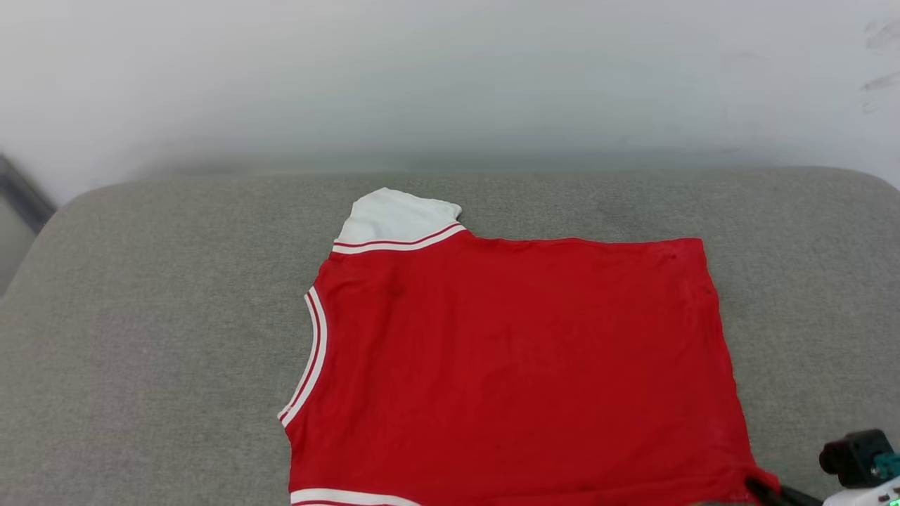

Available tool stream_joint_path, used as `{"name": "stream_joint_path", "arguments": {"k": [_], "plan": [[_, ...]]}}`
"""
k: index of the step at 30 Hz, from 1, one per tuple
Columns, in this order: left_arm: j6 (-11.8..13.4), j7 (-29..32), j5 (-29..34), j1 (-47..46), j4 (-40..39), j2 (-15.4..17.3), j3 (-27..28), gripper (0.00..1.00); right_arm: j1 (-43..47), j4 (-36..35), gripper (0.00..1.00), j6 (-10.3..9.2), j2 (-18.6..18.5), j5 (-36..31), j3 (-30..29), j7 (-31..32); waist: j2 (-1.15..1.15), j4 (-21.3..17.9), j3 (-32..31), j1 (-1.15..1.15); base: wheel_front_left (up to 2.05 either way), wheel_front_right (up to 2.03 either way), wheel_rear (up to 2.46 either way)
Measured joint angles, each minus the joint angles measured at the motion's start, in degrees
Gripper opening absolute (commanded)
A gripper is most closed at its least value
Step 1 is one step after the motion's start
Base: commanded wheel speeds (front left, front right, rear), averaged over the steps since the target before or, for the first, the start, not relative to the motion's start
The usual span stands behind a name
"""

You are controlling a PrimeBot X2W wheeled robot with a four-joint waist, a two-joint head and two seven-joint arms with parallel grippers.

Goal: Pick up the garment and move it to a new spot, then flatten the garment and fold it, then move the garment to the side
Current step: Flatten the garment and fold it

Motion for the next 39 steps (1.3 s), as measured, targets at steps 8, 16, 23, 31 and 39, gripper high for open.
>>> {"name": "stream_joint_path", "arguments": {"k": [8, 16, 23, 31, 39], "plan": [[-4.3, 2.4, 5.0, -12.4, 2.5, 1.4, 0.3, 0.0, 0.6, -5.9, 0.0, 0.0, 3.4, -3.1, -7.9, 4.1, 0.0, 0.9, 1.4, 0.01, 0.0, 0.0, 0.0], [-8.5, 6.4, 8.8, -26.0, 4.1, 2.1, 1.1, 0.0, -5.2, -9.6, 0.0, -0.01, 5.0, -5.6, -12.3, 7.5, 0.0, 0.2, 5.4, 0.01, 0.0, 0.0, 0.0], [-13.1, 9.6, 11.2, -36.7, 9.4, 0.9, 0.9, 0.0, -11.6, -8.2, 0.0, -0.01, 6.3, -6.9, -12.6, 9.7, 0.0, -0.8, 10.0, 0.02, 0.0, 0.0, 0.0], [-17.5, 10.2, 11.3, -42.9, 19.9, -1.3, 0.2, 0.0, -18.0, -1.5, 0.0, -0.01, 7.2, -8.0, -9.8, 10.2, 0.0, -1.9, 15.2, 0.02, 0.0, 0.0, 0.0], [-22.1, 9.5, 10.8, -46.3, 32.3, -4.9, -1.5, 0.0, -21.7, 4.0, 0.0, 0.01, 7.8, -7.9, -6.3, 9.9, 0.0, -2.4, 18.5, 0.02, 0.0, 0.0, 0.0]]}}
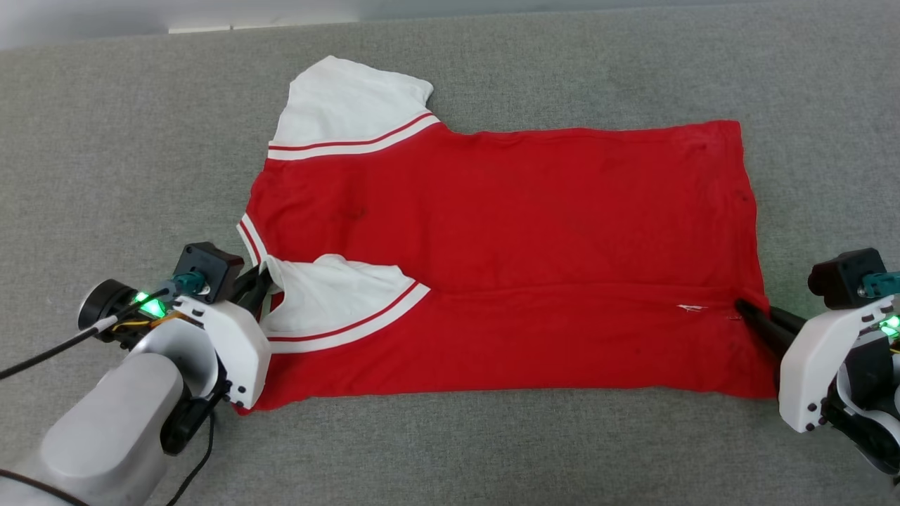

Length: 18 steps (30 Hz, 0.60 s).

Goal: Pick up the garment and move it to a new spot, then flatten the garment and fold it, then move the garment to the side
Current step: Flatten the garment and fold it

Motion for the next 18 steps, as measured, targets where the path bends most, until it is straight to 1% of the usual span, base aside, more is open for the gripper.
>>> {"name": "stream_joint_path", "arguments": {"k": [7, 8, 9, 10, 14, 18], "plan": [[-3.2, -0.9, -0.4, -2.2, 7.8, -3.1, -1.2, 0.0, -1.9, 2.8, 0.0, -0.01, 0.6, 1.1, 2.6, -1.4, 0.0, 0.0, -1.1, 0.0, 0.0, 0.0, 0.0], [-3.6, -0.8, -0.6, -2.3, 8.5, -3.5, -1.4, 0.3, -1.9, 2.9, 0.16, -0.01, 0.7, 1.2, 2.8, -1.8, 0.0, 0.0, -1.6, 0.0, 0.0, 0.0, 0.0], [-3.8, -0.7, -1.0, -2.4, 9.0, -3.8, -1.4, 0.3, -1.9, 3.0, 0.16, -0.01, 0.7, 1.4, 2.8, -2.5, 0.0, 0.1, -2.1, 0.0, 0.0, 0.0, 0.0], [-4.1, -1.1, -1.0, -2.6, 9.4, -3.9, -1.4, 1.0, -1.9, 3.0, 1.0, -0.01, 0.9, 1.6, 2.5, -3.3, 0.0, 0.1, -2.7, 0.0, 0.0, 0.0, 0.0], [-4.5, -1.5, -1.1, -3.0, 9.3, -3.5, -1.4, 1.0, -1.6, 2.3, 1.0, -0.01, 1.0, 1.1, 1.3, -5.4, 0.0, 0.5, -5.1, -0.01, 0.0, 0.0, 0.0], [-5.0, 1.9, -2.0, -4.7, 6.1, -1.3, -1.0, 1.0, 0.3, 0.5, 1.0, -0.01, 1.0, 0.3, 0.6, -6.0, 0.0, 1.0, -7.5, -0.01, 0.0, 0.0, 0.0]]}}
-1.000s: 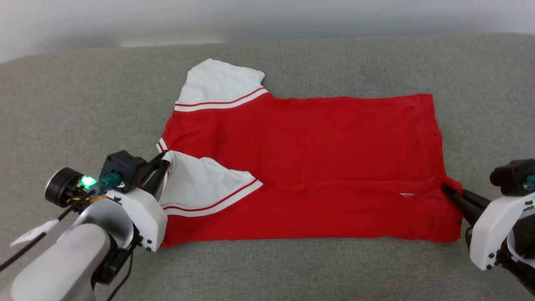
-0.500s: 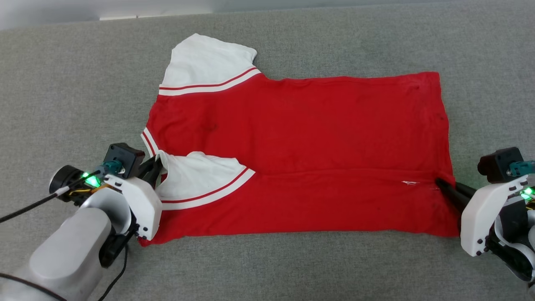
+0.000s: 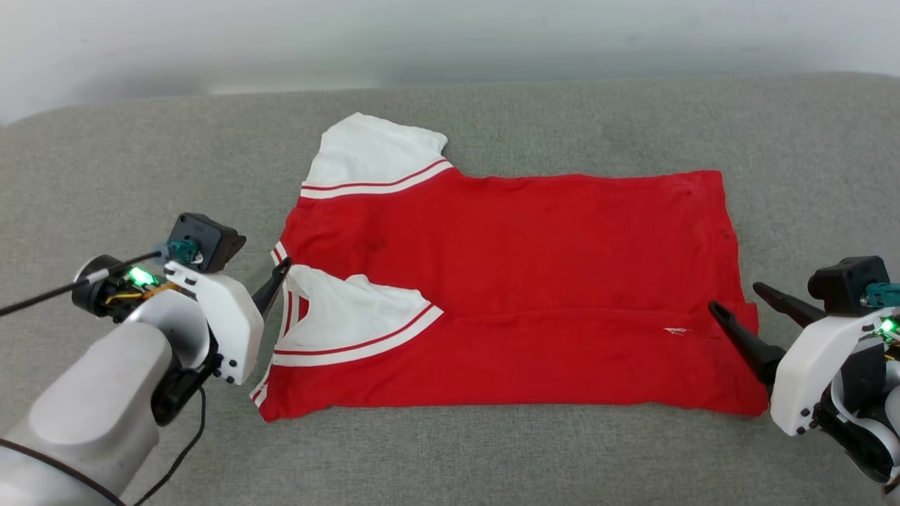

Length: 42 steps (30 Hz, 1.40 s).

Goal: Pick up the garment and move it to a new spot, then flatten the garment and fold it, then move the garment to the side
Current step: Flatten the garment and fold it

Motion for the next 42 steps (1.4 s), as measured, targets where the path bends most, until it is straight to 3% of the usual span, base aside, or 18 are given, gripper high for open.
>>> {"name": "stream_joint_path", "arguments": {"k": [6, 13, 19, 24, 31, 32, 33, 34, 39, 42], "plan": [[-0.7, 10.4, -3.8, -1.8, -6.8, 3.7, 0.3, 1.0, 1.8, -2.6, 1.0, 0.0, 0.4, -1.1, -1.6, 0.5, 0.0, 0.8, -2.2, -0.01, 0.0, 0.0, 0.0], [-2.0, 32.1, -14.3, -2.6, -13.6, 7.3, -1.5, 1.0, 2.4, -5.4, 1.0, 0.0, 1.2, -2.2, -2.2, 2.5, 0.0, 0.6, -2.6, -0.01, 0.0, 0.0, 0.0], [-1.6, 44.9, -19.9, -2.7, -16.3, 9.4, -3.4, 1.0, 2.4, -6.7, 1.0, 0.0, 1.2, -1.9, -0.9, 5.2, 0.0, -0.4, -1.5, 0.0, 0.0, 0.0, 0.0], [-0.4, 48.8, -21.9, -1.2, -14.6, 9.4, -4.9, 1.0, 1.8, -6.6, 1.0, 0.0, 1.3, -1.1, 0.5, 6.5, 0.0, -1.7, -0.3, 0.0, 0.0, 0.0, 0.0], [-0.3, 49.3, -23.2, 1.2, -11.0, 8.6, -5.9, 1.0, -0.1, -5.1, 1.0, -0.01, 1.6, -0.3, 2.5, 6.5, 0.0, -3.7, 1.2, 0.0, 0.0, 0.0, 0.0], [-0.4, 49.2, -23.7, 1.3, -10.6, 8.5, -5.8, 0.86, -0.4, -4.8, 1.0, -0.01, 1.7, -0.3, 2.8, 6.4, 0.0, -3.8, 1.2, -0.01, 0.0, 0.0, 0.0], [-0.6, 48.9, -23.5, 1.4, -10.4, 8.5, -6.0, 0.18, -0.8, -4.6, 1.0, 0.0, 1.7, -0.1, 3.0, 6.4, 0.0, -4.0, 1.2, 0.0, 0.0, 0.0, 0.0], [-0.9, 48.7, -23.2, 1.4, -10.2, 8.4, -6.1, 0.0, -1.3, -4.5, 1.0, 0.0, 1.6, 0.2, 3.1, 6.4, 0.0, -4.0, 1.2, -0.01, 0.0, 0.0, 0.0], [-2.0, 47.1, -23.4, 1.3, -9.9, 7.9, -6.2, 0.0, -5.4, -4.8, 1.0, 0.0, -1.3, 0.1, 4.7, 8.8, 0.0, -4.0, 0.2, 0.0, 0.0, 0.0, 0.0], [-2.4, 46.1, -23.1, 1.2, -10.5, 8.2, -6.1, 0.0, -8.5, -5.2, 1.0, 0.0, -3.5, 2.5, 5.4, 13.7, 0.0, -3.8, -0.6, 0.0, 0.0, 0.0, 0.0]]}}
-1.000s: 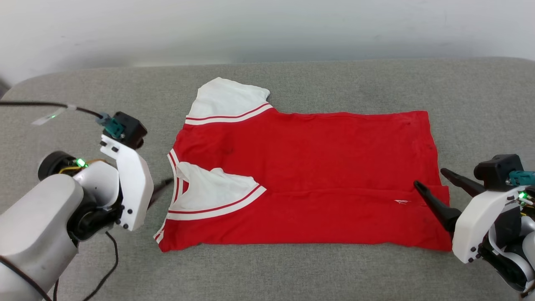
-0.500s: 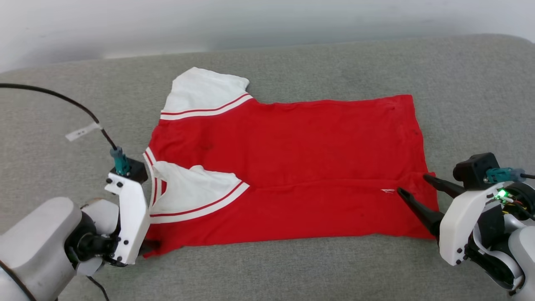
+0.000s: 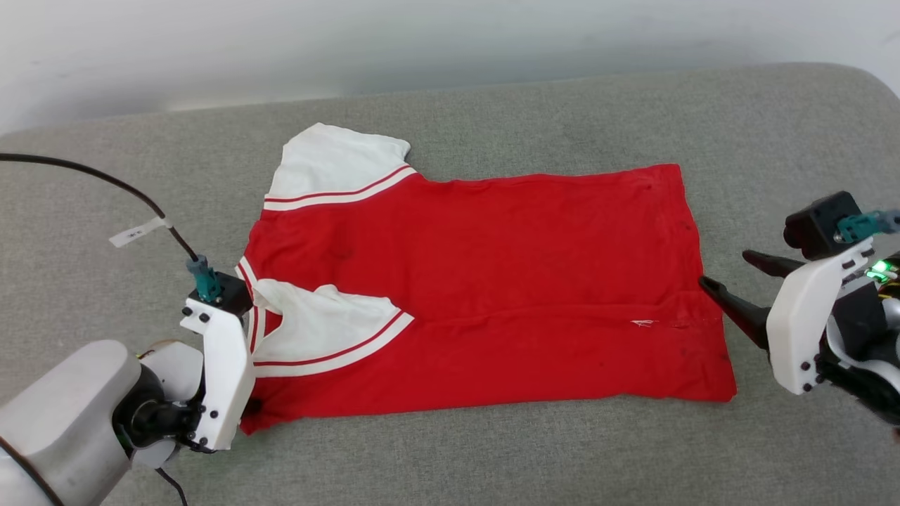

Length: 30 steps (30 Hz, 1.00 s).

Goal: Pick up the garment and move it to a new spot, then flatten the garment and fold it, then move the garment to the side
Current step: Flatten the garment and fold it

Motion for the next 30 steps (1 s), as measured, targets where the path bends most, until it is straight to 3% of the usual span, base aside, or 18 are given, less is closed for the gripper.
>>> {"name": "stream_joint_path", "arguments": {"k": [7, 13, 22, 28, 29, 30], "plan": [[-0.5, -3.0, -0.3, -1.0, -4.4, 1.7, 1.2, 0.0, -5.4, -2.1, 1.0, 0.0, -9.3, 7.2, 8.3, 19.7, 0.0, 1.0, -0.8, 0.0, 0.0, 0.0, 0.0], [-0.7, -3.4, 0.6, -1.2, -8.0, 3.3, 1.0, 0.0, -6.6, -0.6, 1.0, 0.0, -10.1, 14.1, 10.7, 27.5, 0.0, 2.2, 0.3, 0.0, 0.0, 0.0, 0.0], [-0.6, -4.5, 1.3, -1.2, -9.9, 3.1, 0.8, 0.0, -4.9, 10.1, 1.0, -0.03, -2.0, 15.2, 11.7, 24.6, 0.0, 3.7, 3.3, 0.0, 0.0, 0.0, 0.0], [-0.4, -5.8, 1.6, -1.0, -9.7, 3.1, 0.7, 0.0, -4.5, 11.4, 1.0, -0.16, -1.1, 14.6, 13.8, 20.3, 0.0, 3.8, 4.3, -0.01, 0.0, 0.0, 0.0], [-0.4, -6.2, 1.6, -0.8, -9.6, 3.2, 0.7, 0.0, -4.5, 11.2, 0.13, -0.19, -1.1, 14.6, 14.2, 19.2, 0.0, 3.6, 4.2, -0.01, 0.0, 0.0, 0.0], [-0.4, -6.2, 1.6, -0.5, -9.4, 3.3, 0.7, 0.0, -4.5, 11.1, 0.0, -0.19, -1.2, 14.7, 14.4, 18.2, 0.0, 3.4, 4.1, -0.01, 0.0, 0.0, 0.0]]}}
